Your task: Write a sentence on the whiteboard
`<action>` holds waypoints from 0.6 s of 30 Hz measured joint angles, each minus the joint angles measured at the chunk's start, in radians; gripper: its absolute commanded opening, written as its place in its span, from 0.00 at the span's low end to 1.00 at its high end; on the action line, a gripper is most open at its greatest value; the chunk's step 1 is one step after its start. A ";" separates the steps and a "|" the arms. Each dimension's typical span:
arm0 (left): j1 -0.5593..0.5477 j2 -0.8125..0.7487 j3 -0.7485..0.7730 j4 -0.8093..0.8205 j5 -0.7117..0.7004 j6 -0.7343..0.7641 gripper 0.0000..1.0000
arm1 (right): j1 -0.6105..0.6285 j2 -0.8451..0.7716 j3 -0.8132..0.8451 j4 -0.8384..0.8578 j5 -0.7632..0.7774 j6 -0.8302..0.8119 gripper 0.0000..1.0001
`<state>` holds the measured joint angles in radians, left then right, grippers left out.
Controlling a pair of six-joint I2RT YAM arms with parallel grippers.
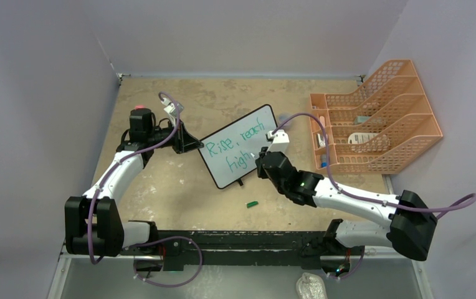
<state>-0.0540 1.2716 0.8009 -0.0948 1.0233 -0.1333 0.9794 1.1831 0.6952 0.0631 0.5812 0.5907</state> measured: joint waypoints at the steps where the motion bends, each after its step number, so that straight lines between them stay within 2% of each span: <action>1: 0.000 0.000 0.000 0.000 0.000 0.000 0.00 | 0.000 0.003 0.000 0.000 0.000 0.000 0.00; 18: 0.000 0.000 0.000 0.000 0.000 0.000 0.00 | -0.011 0.017 0.000 -0.001 0.003 0.000 0.00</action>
<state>-0.0540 1.2716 0.8009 -0.0952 1.0233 -0.1329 0.9680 1.2003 0.6952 0.0624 0.5838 0.5907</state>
